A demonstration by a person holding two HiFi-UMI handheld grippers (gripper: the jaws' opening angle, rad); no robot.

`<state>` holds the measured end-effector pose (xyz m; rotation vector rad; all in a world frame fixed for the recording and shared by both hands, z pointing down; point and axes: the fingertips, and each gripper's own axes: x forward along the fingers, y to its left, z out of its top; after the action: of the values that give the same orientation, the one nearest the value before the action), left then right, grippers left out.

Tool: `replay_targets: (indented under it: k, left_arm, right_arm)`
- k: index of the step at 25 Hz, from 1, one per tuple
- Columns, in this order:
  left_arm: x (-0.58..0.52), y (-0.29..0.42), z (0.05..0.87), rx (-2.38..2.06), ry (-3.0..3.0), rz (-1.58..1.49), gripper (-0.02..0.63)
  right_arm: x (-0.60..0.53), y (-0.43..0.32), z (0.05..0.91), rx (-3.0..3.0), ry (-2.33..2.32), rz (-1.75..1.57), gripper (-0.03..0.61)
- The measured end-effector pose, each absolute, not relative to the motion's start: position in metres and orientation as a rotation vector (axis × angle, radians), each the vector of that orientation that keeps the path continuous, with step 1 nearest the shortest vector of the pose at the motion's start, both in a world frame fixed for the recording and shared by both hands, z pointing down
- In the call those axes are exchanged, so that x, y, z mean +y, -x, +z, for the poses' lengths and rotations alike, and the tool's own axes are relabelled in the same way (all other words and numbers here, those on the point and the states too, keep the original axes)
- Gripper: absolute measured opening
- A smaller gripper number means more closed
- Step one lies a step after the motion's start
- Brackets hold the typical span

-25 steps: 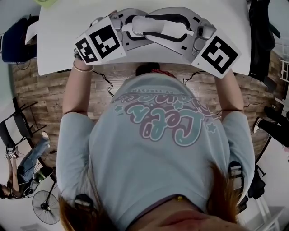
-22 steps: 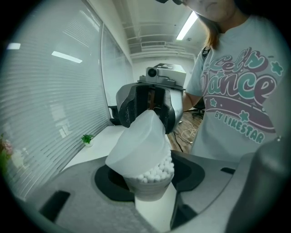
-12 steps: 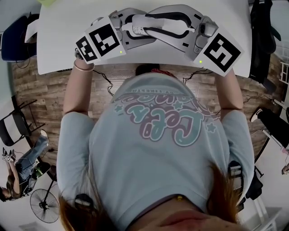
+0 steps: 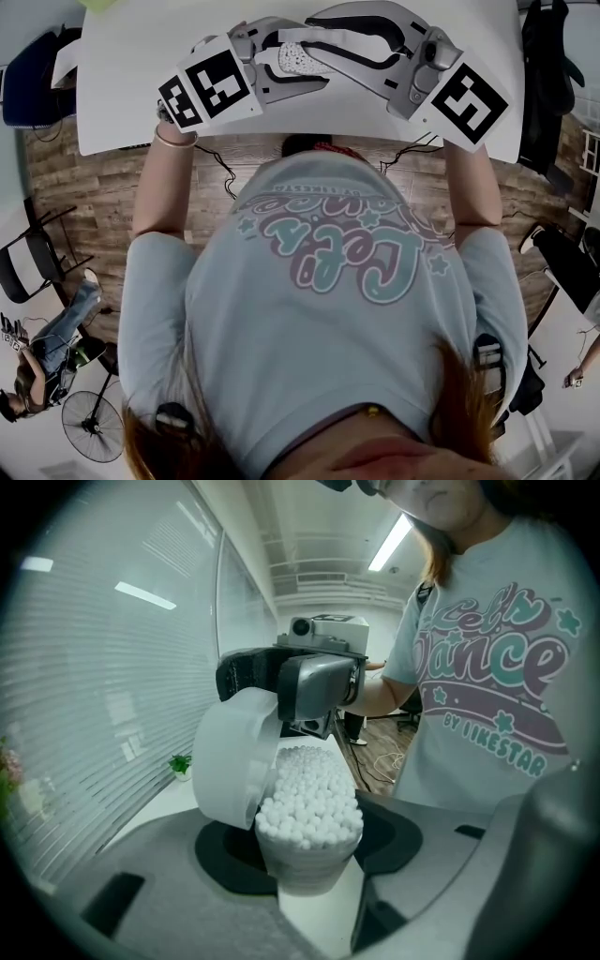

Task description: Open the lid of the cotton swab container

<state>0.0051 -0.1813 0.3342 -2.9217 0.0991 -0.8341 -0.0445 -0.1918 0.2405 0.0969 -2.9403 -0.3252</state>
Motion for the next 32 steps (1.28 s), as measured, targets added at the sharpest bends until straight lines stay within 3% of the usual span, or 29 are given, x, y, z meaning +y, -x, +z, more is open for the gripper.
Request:
replay_targets:
  k: [32]
  left_arm:
    - [-0.175,-0.015,0.320,0.036,2.978,-0.652,0.199]
  right_arm:
    - [-0.210,0.034,0.230,-3.010,-0.219,-0.251,0.080]
